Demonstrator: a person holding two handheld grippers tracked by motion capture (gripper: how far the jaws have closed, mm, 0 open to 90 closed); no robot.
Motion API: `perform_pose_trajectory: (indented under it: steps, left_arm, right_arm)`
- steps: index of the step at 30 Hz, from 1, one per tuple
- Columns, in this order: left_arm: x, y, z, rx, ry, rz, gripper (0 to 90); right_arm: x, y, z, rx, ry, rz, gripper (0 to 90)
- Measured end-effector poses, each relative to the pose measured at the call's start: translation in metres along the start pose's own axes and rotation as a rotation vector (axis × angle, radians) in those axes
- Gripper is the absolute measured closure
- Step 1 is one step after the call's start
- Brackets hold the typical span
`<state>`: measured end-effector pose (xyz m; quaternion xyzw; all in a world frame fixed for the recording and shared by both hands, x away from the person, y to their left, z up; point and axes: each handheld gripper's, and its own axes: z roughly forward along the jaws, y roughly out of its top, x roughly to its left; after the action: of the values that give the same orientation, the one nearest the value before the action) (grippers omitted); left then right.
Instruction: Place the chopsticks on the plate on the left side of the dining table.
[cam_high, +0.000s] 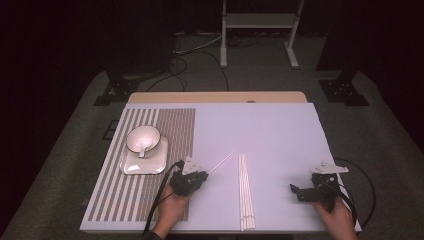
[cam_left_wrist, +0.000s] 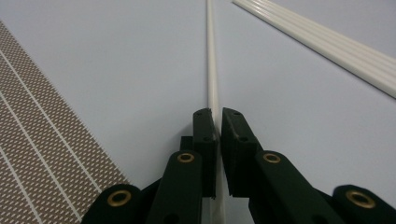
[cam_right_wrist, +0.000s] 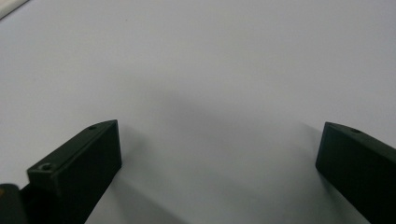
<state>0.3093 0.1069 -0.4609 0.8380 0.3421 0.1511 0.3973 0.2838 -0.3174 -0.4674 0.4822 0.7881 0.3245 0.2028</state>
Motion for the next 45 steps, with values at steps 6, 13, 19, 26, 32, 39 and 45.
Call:
perform_pose_trajectory:
  steps: [6,13,19,26,32,39,45]
  left_arm:
    - [-0.001,0.001,-0.001,0.006,0.016,0.011,84.9]
    - [0.002,0.003,-0.003,0.017,0.009,-0.014,84.9]
    - [0.002,0.006,-0.008,0.018,0.006,-0.016,84.9]
    - [0.003,0.007,-0.012,0.019,0.002,-0.025,84.8]
    - [0.004,0.008,-0.017,0.017,-0.009,-0.032,84.8]
    - [0.004,0.009,-0.021,0.022,-0.022,-0.018,84.8]
    - [0.005,0.009,-0.026,0.018,-0.023,-0.015,84.8]
  right_arm:
    - [0.000,0.000,0.000,0.001,0.000,0.000,0.0]
    - [0.000,0.000,0.000,0.000,0.000,0.000,0.0]
    - [0.000,0.000,0.000,0.001,0.000,0.000,0.0]
    - [0.000,0.000,0.000,0.001,0.000,0.000,0.0]
    - [0.000,0.000,0.000,0.001,0.000,0.000,0.0]
    - [0.000,0.000,0.000,0.000,0.000,0.000,0.0]
    - [0.000,0.000,0.000,0.000,0.000,0.000,0.0]
